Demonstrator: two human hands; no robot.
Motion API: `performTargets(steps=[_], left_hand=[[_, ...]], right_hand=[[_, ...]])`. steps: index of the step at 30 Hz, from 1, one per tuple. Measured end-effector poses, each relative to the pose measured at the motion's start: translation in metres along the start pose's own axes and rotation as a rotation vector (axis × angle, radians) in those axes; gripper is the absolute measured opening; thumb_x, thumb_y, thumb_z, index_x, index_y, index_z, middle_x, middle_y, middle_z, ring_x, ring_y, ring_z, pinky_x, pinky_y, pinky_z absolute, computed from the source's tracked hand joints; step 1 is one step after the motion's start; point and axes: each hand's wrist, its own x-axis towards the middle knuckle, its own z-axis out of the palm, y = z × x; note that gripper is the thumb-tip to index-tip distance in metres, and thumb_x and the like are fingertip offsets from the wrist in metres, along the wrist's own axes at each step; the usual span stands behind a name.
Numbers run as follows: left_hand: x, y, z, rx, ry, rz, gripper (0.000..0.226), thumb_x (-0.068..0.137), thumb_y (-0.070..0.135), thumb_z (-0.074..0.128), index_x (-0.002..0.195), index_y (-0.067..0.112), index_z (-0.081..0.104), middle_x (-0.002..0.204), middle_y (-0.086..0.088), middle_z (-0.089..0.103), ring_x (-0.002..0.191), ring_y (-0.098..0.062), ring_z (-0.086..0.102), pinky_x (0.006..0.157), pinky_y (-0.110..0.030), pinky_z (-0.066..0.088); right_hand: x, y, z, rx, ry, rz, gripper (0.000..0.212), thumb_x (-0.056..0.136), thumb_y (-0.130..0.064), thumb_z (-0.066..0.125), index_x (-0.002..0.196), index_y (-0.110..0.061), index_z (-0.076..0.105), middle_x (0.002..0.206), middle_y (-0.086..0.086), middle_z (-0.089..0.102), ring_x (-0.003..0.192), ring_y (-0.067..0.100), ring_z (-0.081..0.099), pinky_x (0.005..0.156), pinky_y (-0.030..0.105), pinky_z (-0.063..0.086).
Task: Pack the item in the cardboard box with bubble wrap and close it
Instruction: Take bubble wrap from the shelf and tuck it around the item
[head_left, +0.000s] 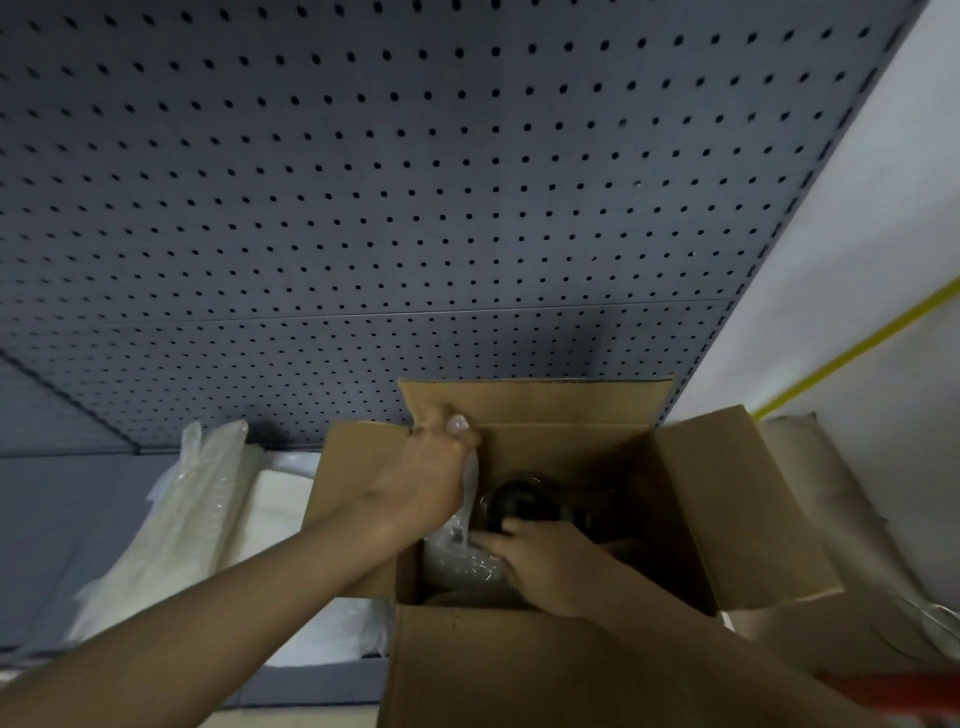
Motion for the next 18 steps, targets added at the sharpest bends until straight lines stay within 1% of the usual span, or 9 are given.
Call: performTargets(steps=[2, 5, 7, 8, 10, 11, 13, 15, 18], left_hand=[[0.001, 0.002, 0.002, 0.016, -0.005, 0.014, 0.047, 0.085, -0.003, 0.057, 0.129, 0.014, 0.05, 0.135, -0.013, 0.033, 0.105, -0.027, 0.056, 0.085, -0.025, 0.051], [0.003, 0.0, 0.006, 0.006, -0.011, 0.008, 0.046, 0.085, -0.005, 0.057, 0.126, 0.014, 0.052, 0.135, -0.011, 0.033, 0.104, -0.026, 0.056, 0.086, -0.026, 0.052], [0.005, -0.001, 0.011, 0.001, -0.031, 0.004, 0.046, 0.085, -0.005, 0.057, 0.126, 0.017, 0.053, 0.137, -0.01, 0.032, 0.106, -0.025, 0.054, 0.083, -0.022, 0.048], [0.006, -0.001, 0.014, -0.002, -0.044, 0.005, 0.047, 0.085, -0.005, 0.056, 0.126, 0.017, 0.054, 0.138, -0.01, 0.032, 0.107, -0.025, 0.054, 0.081, -0.02, 0.046], [0.007, 0.0, 0.023, -0.003, -0.093, 0.01, 0.046, 0.086, -0.005, 0.053, 0.127, 0.015, 0.054, 0.138, -0.01, 0.034, 0.108, -0.024, 0.056, 0.084, -0.023, 0.049], [0.007, 0.001, 0.028, -0.003, -0.134, 0.0, 0.045, 0.087, -0.004, 0.051, 0.129, 0.014, 0.053, 0.137, -0.011, 0.036, 0.109, -0.025, 0.055, 0.088, -0.027, 0.051], [0.006, 0.004, 0.038, -0.007, -0.207, -0.036, 0.041, 0.09, 0.0, 0.05, 0.129, 0.013, 0.052, 0.134, -0.012, 0.039, 0.106, -0.025, 0.057, 0.091, -0.031, 0.05], [0.006, 0.004, 0.048, -0.039, -0.241, -0.055, 0.037, 0.091, 0.003, 0.051, 0.126, 0.015, 0.054, 0.132, -0.011, 0.042, 0.103, -0.021, 0.057, 0.092, -0.031, 0.05], [0.009, 0.001, 0.06, -0.133, -0.252, -0.09, 0.026, 0.092, 0.011, 0.053, 0.117, 0.019, 0.058, 0.129, -0.007, 0.045, 0.097, -0.014, 0.056, 0.091, -0.031, 0.05]], right_hand=[[0.004, -0.006, -0.002, -0.048, 0.008, -0.031, 0.044, 0.095, -0.024, 0.042, 0.139, -0.024, 0.036, 0.123, 0.012, 0.059, 0.105, 0.029, 0.059, 0.087, 0.041, 0.046], [0.014, -0.014, -0.004, -0.191, -0.147, 0.028, 0.029, 0.093, -0.015, 0.044, 0.12, -0.008, 0.054, 0.11, 0.016, 0.063, 0.095, 0.03, 0.06, 0.075, 0.036, 0.044], [0.018, -0.015, -0.004, -0.142, -0.211, 0.029, 0.025, 0.093, -0.014, 0.044, 0.107, -0.004, 0.061, 0.104, 0.018, 0.064, 0.091, 0.031, 0.06, 0.071, 0.036, 0.041], [0.019, -0.013, -0.004, -0.086, -0.217, 0.021, 0.025, 0.093, -0.014, 0.044, 0.102, -0.003, 0.064, 0.1, 0.018, 0.065, 0.088, 0.031, 0.061, 0.071, 0.036, 0.044], [0.018, -0.006, -0.004, 0.036, -0.221, 0.021, 0.027, 0.093, -0.017, 0.043, 0.097, -0.003, 0.066, 0.096, 0.017, 0.066, 0.085, 0.031, 0.061, 0.074, 0.038, 0.048], [0.018, -0.003, -0.002, 0.088, -0.229, 0.033, 0.028, 0.093, -0.018, 0.043, 0.097, -0.005, 0.066, 0.097, 0.017, 0.066, 0.085, 0.03, 0.061, 0.075, 0.039, 0.049], [0.017, 0.001, 0.002, 0.163, -0.259, 0.054, 0.028, 0.094, -0.02, 0.042, 0.108, -0.011, 0.065, 0.106, 0.013, 0.065, 0.09, 0.028, 0.06, 0.079, 0.036, 0.049], [0.017, 0.003, 0.005, 0.219, -0.292, 0.061, 0.032, 0.093, -0.02, 0.042, 0.12, -0.019, 0.061, 0.119, 0.008, 0.062, 0.098, 0.025, 0.059, 0.087, 0.037, 0.051], [0.018, 0.004, 0.006, 0.324, -0.272, 0.081, 0.038, 0.091, -0.016, 0.045, 0.125, -0.025, 0.057, 0.13, 0.006, 0.058, 0.107, 0.022, 0.058, 0.094, 0.037, 0.049]])
